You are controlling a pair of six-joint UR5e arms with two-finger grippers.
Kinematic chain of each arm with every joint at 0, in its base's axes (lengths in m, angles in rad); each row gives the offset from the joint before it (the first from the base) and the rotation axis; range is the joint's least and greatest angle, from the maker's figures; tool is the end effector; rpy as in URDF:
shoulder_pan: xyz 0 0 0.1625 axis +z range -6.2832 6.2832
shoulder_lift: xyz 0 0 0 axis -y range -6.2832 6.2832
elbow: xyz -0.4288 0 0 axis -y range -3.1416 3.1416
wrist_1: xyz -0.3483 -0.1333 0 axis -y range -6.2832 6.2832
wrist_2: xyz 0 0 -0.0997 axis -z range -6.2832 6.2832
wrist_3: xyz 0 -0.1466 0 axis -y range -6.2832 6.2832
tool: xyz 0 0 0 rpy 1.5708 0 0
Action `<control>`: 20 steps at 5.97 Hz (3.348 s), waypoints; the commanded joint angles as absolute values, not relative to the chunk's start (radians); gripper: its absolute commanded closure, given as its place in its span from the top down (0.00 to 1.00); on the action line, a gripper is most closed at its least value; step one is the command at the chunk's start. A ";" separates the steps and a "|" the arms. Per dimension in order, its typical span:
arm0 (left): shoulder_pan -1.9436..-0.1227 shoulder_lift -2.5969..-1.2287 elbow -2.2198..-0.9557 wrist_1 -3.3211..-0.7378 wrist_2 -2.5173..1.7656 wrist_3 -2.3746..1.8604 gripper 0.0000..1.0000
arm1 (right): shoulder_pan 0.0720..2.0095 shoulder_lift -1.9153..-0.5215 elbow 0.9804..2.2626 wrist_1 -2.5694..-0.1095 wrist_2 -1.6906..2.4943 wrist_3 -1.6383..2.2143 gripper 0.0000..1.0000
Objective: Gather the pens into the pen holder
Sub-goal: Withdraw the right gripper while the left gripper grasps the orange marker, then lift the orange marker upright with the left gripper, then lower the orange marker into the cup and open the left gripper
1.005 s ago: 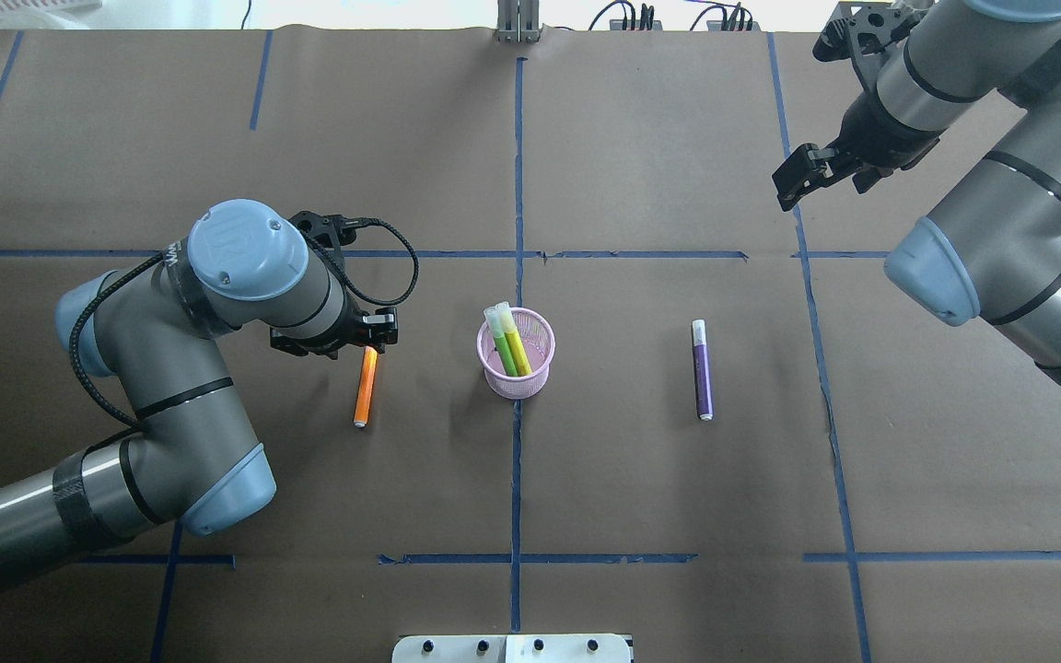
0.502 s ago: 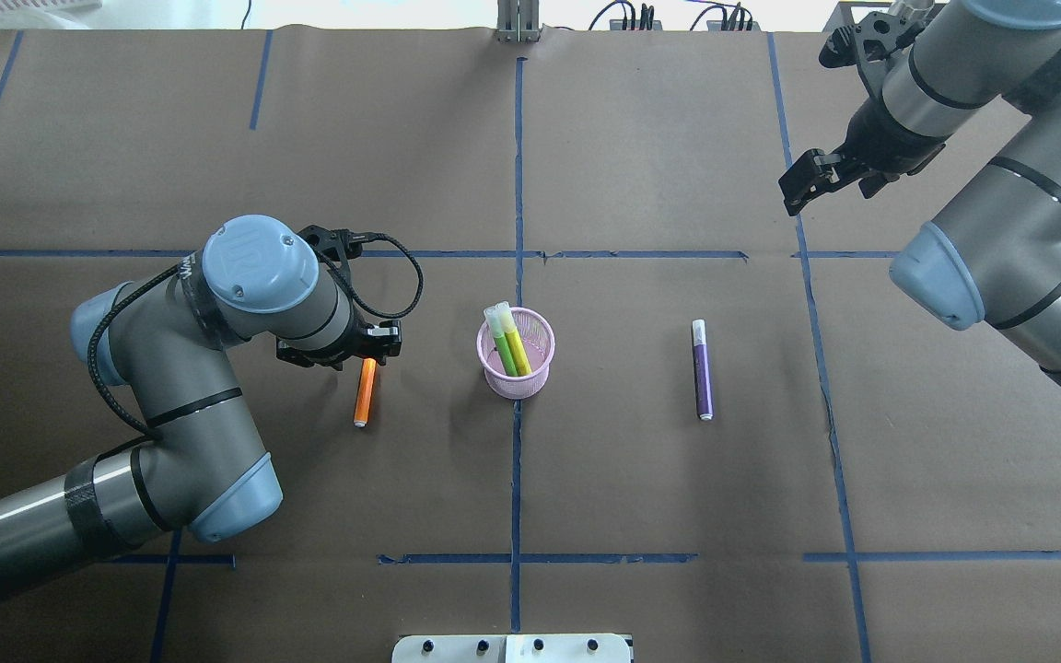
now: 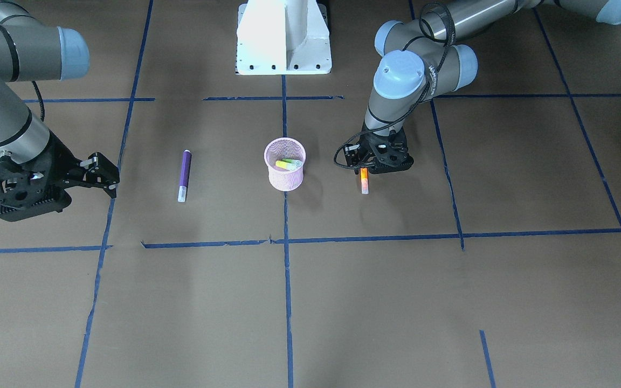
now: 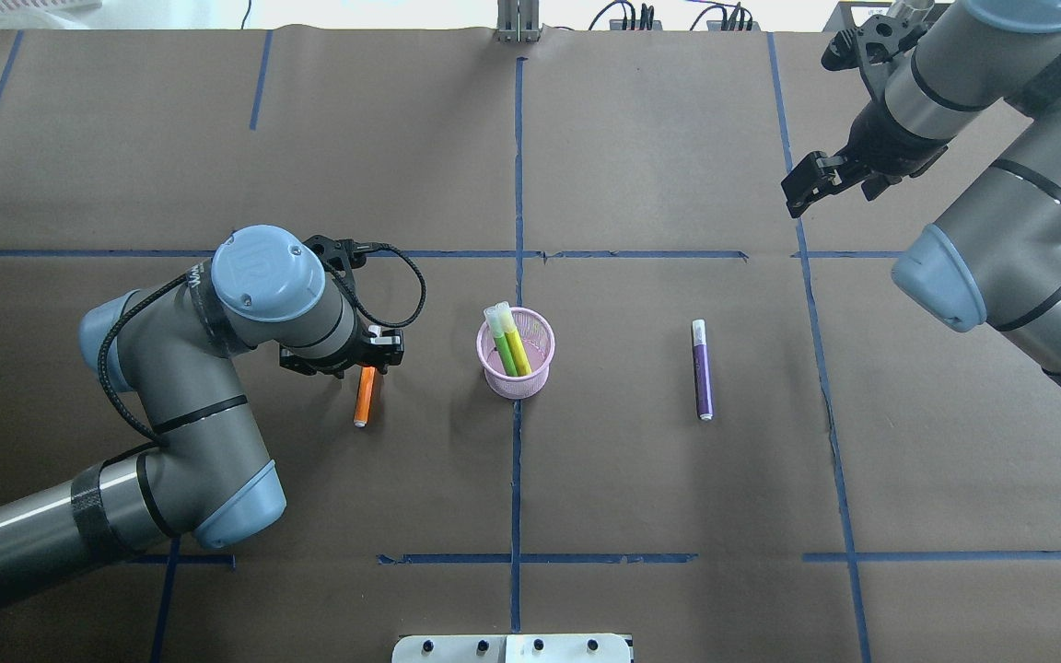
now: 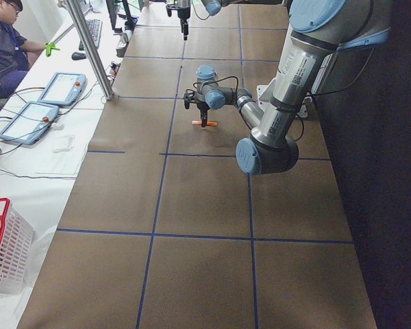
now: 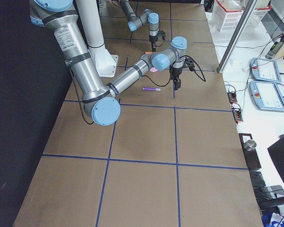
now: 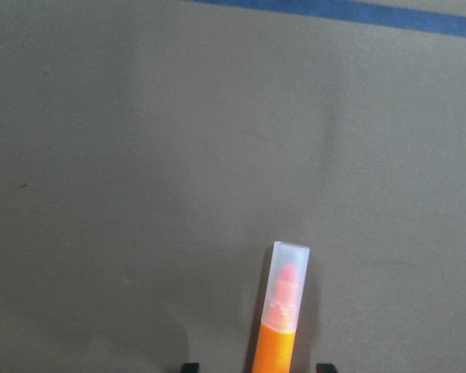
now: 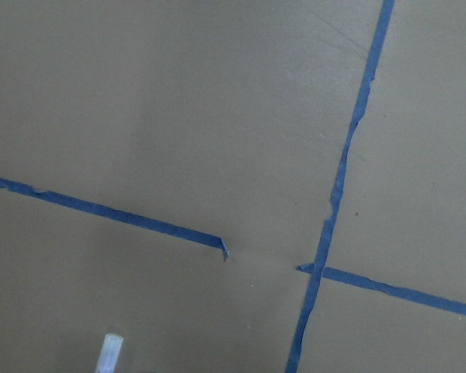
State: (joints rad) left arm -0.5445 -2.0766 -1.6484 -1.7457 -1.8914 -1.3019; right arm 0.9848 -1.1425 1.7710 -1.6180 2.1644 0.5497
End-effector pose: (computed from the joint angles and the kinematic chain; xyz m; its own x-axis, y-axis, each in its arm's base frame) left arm 0.5250 -0.4197 0.3782 0.6800 -0.1171 -0.7238 0.1302 0.9908 -0.0379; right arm -0.2945 -0.5365 0.3946 0.6855 -0.2453 0.6855 0.1220 0.9669 0.2240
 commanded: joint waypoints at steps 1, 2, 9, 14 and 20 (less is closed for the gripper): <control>-0.540 -2.077 -1.644 -1.746 -1.891 -1.301 0.56 | 0.985 -1.144 1.772 -1.618 2.164 0.551 1.00; -0.538 -2.077 -1.644 -1.746 -1.891 -1.301 0.53 | 0.985 -1.144 1.772 -1.618 2.164 0.551 1.00; -0.540 -2.083 -1.673 -1.738 -1.890 -1.299 0.00 | 0.986 -1.143 1.778 -1.618 2.164 0.552 1.00; -0.545 -2.186 -1.781 -1.948 -1.544 -1.161 0.00 | 0.986 -1.146 1.779 -1.617 2.166 0.552 1.00; -0.379 -2.253 -1.703 -2.008 -1.315 -0.939 0.03 | 0.989 -1.146 1.778 -1.617 2.164 0.549 1.00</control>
